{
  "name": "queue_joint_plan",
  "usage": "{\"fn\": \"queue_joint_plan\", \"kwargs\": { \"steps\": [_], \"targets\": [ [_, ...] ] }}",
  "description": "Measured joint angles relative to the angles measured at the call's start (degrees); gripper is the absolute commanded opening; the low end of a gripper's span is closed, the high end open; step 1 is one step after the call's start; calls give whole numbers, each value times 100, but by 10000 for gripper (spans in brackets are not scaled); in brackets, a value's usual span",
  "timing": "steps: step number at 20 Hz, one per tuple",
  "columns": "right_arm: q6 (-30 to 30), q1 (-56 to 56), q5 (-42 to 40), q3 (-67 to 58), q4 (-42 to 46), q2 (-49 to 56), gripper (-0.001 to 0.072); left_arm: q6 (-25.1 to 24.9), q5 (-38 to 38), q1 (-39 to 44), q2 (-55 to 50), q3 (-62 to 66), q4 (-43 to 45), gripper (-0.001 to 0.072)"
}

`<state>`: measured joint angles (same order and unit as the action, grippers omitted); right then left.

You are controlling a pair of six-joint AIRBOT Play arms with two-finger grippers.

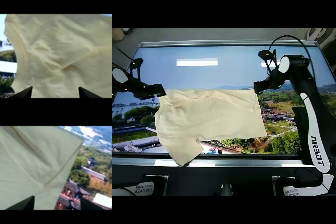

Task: Fold the shirts.

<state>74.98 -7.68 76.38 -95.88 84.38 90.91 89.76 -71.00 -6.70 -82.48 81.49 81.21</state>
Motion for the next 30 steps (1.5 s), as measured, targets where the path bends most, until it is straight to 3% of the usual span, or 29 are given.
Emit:
{"fn": "queue_joint_plan", "kwargs": {
  "steps": [1,2,6,8,12,19,20,21,22,23,26,30],
  "targets": [
    [-271,317,424,33,9,-26,414,66,-337,-201,28,-50,120,534],
    [-509,599,798,109,31,-46,412,138,-660,-402,66,-188,192,497],
    [-1338,1438,1843,968,-302,-190,430,87,-1327,-903,479,-1504,107,499],
    [-1606,1591,1856,1530,-612,-313,507,-94,-1392,-1014,682,-2326,26,499],
    [-1919,1727,1443,2323,-1202,-472,507,-328,-1008,-1093,844,-3390,-284,499],
    [-2170,1766,1051,2706,-979,-522,507,-417,-68,-1025,885,-3856,-796,495],
    [-2192,1764,1012,2761,-962,-525,553,-417,7,-1021,890,-3871,-820,415],
    [-2197,1766,988,2844,-964,-525,670,-417,109,-1016,892,-3882,-831,294],
    [-2240,1770,953,2968,-1014,-525,678,-424,236,-1008,890,-3893,-850,200],
    [-2291,1768,920,3112,-1123,-525,666,-428,313,-992,885,-3899,-859,56],
    [-2402,1768,649,3613,-1547,-525,599,-459,404,-929,916,-3901,-868,26],
    [-2481,1768,229,4118,-2212,-525,597,-542,446,-737,1023,-3901,-876,26]
  ]
}}
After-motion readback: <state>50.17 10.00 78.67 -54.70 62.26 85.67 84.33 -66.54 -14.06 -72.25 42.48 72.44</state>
